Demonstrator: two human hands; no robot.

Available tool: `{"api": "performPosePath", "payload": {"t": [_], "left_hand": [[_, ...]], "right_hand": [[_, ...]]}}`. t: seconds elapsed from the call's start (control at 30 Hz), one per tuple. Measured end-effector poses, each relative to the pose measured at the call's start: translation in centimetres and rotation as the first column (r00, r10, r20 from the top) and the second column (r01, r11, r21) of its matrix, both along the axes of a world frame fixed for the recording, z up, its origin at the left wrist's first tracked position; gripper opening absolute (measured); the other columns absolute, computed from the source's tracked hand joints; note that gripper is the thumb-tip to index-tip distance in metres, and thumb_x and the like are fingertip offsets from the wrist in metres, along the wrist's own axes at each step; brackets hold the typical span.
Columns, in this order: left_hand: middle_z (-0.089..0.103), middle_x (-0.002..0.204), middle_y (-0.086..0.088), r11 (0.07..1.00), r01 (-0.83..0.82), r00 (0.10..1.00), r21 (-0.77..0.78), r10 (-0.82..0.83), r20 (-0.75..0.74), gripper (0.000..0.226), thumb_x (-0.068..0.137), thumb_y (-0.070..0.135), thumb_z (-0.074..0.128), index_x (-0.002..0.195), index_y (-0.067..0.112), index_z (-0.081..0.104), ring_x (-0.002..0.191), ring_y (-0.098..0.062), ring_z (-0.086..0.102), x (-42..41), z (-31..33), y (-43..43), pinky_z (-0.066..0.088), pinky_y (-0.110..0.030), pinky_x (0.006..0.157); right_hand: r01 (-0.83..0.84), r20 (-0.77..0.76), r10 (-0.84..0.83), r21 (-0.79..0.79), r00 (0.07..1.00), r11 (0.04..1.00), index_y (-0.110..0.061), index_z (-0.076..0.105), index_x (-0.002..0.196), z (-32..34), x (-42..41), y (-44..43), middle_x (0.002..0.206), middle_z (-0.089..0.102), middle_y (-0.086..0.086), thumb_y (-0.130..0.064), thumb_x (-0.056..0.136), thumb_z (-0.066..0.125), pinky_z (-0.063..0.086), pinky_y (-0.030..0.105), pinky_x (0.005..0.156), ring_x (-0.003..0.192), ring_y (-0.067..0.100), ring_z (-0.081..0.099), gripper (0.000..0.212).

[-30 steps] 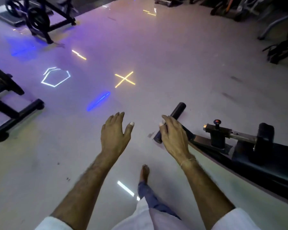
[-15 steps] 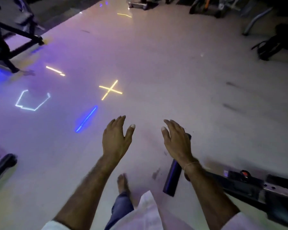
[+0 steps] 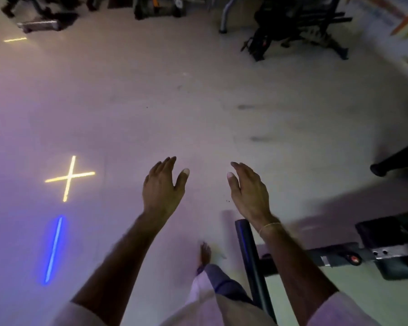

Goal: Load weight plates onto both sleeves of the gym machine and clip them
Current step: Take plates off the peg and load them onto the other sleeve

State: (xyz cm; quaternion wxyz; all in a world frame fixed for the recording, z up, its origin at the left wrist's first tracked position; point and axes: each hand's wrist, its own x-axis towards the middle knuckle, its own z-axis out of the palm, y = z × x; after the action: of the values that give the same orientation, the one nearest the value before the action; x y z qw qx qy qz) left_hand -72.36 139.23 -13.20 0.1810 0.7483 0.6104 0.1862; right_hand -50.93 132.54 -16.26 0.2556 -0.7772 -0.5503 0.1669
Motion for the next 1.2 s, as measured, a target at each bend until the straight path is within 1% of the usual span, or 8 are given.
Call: {"api": "performPosePath", "payload": {"t": [0.17, 0.3, 0.43, 0.57, 0.73, 0.93, 1.1, 1.2], "left_hand": [[0.053, 0.148, -0.006, 0.994, 0.109, 0.994, 0.03, -0.108, -0.029, 0.06, 0.1, 0.053, 0.046, 0.146, 0.014, 0.049, 0.14, -0.027, 0.045, 6.1, -1.0, 14.3, 0.046, -0.048, 0.107], [0.053, 0.149, -0.005, 0.984, 0.173, 0.985, 0.026, -0.173, -0.018, 0.059, 0.099, 0.051, 0.049, 0.146, 0.015, 0.049, 0.141, -0.027, 0.044, 12.4, -0.4, 24.6, 0.046, -0.049, 0.107], [0.054, 0.148, -0.005, 0.969, 0.246, 0.969, 0.03, -0.247, 0.017, 0.058, 0.099, 0.05, 0.049, 0.146, 0.016, 0.049, 0.14, -0.028, 0.046, 20.3, 0.7, 34.6, 0.047, -0.049, 0.106], [0.055, 0.147, -0.005, 0.931, 0.364, 0.93, 0.003, -0.364, 0.051, 0.058, 0.099, 0.051, 0.049, 0.146, 0.016, 0.05, 0.137, -0.028, 0.048, 29.8, -0.2, 44.1, 0.047, -0.048, 0.106], [0.058, 0.144, -0.006, 0.847, 0.531, 0.844, -0.005, -0.529, 0.086, 0.065, 0.095, 0.057, 0.042, 0.144, 0.016, 0.051, 0.135, -0.029, 0.05, 42.4, -1.8, 56.1, 0.046, -0.047, 0.107], [0.054, 0.148, -0.003, 0.692, 0.722, 0.69, -0.01, -0.719, 0.086, 0.057, 0.099, 0.05, 0.049, 0.146, 0.018, 0.049, 0.14, -0.023, 0.044, 57.1, -0.1, 67.3, 0.042, -0.044, 0.11], [0.053, 0.149, -0.002, 0.592, 0.806, 0.59, -0.01, -0.803, 0.089, 0.057, 0.099, 0.049, 0.05, 0.147, 0.019, 0.048, 0.141, -0.022, 0.043, 69.9, 0.5, 74.7, 0.042, -0.044, 0.11], [0.051, 0.15, -0.002, 0.577, 0.816, 0.575, 0.002, -0.814, 0.084, 0.06, 0.098, 0.053, 0.046, 0.147, 0.02, 0.048, 0.142, -0.022, 0.042, 78.1, -0.3, 79.1, 0.042, -0.044, 0.111]], "right_hand": [[0.132, -0.032, -0.131, 0.036, 0.991, 0.991, -0.018, 0.055, 0.144, -1.9, 5.1, 12.6, 0.149, 0.056, 0.007, -0.051, 0.1, 0.028, 0.046, 0.044, 0.108, 0.139, 0.028, 0.049, 0.061], [0.176, -0.04, -0.174, 0.051, 0.984, 0.983, -0.019, 0.056, 0.142, -1.4, 10.3, 22.2, 0.146, 0.058, 0.006, -0.055, 0.097, 0.024, 0.048, 0.044, 0.105, 0.135, 0.028, 0.052, 0.066], [0.249, 0.0, -0.25, 0.053, 0.968, 0.967, -0.019, 0.056, 0.142, 0.0, 17.4, 30.6, 0.146, 0.058, 0.008, -0.054, 0.098, 0.024, 0.05, 0.047, 0.103, 0.134, 0.029, 0.053, 0.065], [0.37, 0.023, -0.372, 0.05, 0.928, 0.928, -0.02, 0.054, 0.144, -0.1, 25.2, 37.6, 0.148, 0.057, 0.008, -0.056, 0.096, 0.022, 0.05, 0.047, 0.103, 0.135, 0.029, 0.052, 0.068], [0.54, 0.046, -0.542, 0.051, 0.839, 0.84, -0.021, 0.054, 0.144, -0.9, 35.0, 46.8, 0.148, 0.056, 0.006, -0.06, 0.096, 0.021, 0.05, 0.046, 0.102, 0.135, 0.028, 0.052, 0.07], [0.715, 0.038, -0.715, 0.027, 0.698, 0.699, -0.024, 0.049, 0.147, 0.7, 45.9, 55.8, 0.151, 0.053, 0.005, -0.056, 0.1, 0.027, 0.049, 0.051, 0.105, 0.138, 0.026, 0.049, 0.061], [0.8, 0.045, -0.799, 0.011, 0.599, 0.6, -0.026, 0.048, 0.148, 0.6, 56.8, 62.3, 0.153, 0.052, 0.003, -0.056, 0.099, 0.027, 0.047, 0.047, 0.108, 0.139, 0.025, 0.048, 0.061], [0.805, 0.043, -0.805, 0.019, 0.592, 0.593, -0.027, 0.048, 0.148, -0.2, 64.6, 66.7, 0.152, 0.052, 0.003, -0.055, 0.099, 0.027, 0.047, 0.047, 0.107, 0.139, 0.025, 0.048, 0.061]]}}
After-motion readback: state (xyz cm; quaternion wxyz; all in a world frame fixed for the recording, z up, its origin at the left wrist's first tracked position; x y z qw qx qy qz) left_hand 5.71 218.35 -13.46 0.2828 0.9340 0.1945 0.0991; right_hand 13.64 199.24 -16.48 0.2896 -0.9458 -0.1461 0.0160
